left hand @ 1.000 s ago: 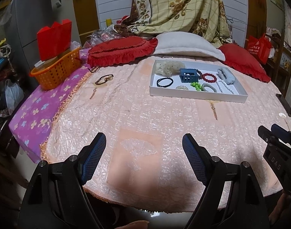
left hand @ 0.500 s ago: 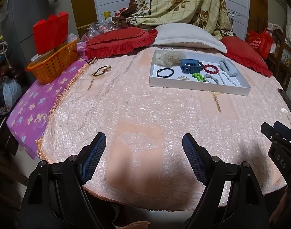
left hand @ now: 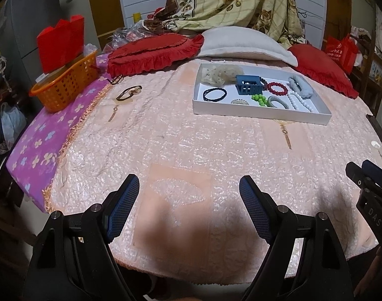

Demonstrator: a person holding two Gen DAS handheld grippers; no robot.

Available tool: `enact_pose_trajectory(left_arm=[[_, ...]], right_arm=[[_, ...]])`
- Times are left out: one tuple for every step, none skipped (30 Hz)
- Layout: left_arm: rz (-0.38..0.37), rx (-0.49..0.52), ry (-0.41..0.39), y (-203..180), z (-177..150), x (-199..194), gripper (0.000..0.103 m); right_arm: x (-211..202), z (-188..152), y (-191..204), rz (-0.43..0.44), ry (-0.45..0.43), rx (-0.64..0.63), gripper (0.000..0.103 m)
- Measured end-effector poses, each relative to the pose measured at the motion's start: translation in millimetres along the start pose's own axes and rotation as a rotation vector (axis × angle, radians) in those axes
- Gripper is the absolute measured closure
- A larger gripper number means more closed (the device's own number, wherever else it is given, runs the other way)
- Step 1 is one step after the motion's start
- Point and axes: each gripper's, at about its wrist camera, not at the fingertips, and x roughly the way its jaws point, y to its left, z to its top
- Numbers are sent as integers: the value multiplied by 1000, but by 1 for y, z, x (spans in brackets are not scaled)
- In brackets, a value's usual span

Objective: Organize jewelry

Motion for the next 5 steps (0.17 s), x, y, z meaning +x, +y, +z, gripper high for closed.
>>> enact_pose_trajectory(left_arm=[[1,1,2,0,1,2,21],[6,1,7,-1,1,4,21],[5,3,11,-1,2,6,21],[4,6,13,-2,2,8,21],[4,8,19,-2,2,10,21]], right_arm=[[1,0,-1,3,4,4,67],[3,1,-2,7,7,8,67],[5,2,-3,9,12,13,67],[7,2,-4,10,18,17,67],[9,2,-5,10,22,19,67]])
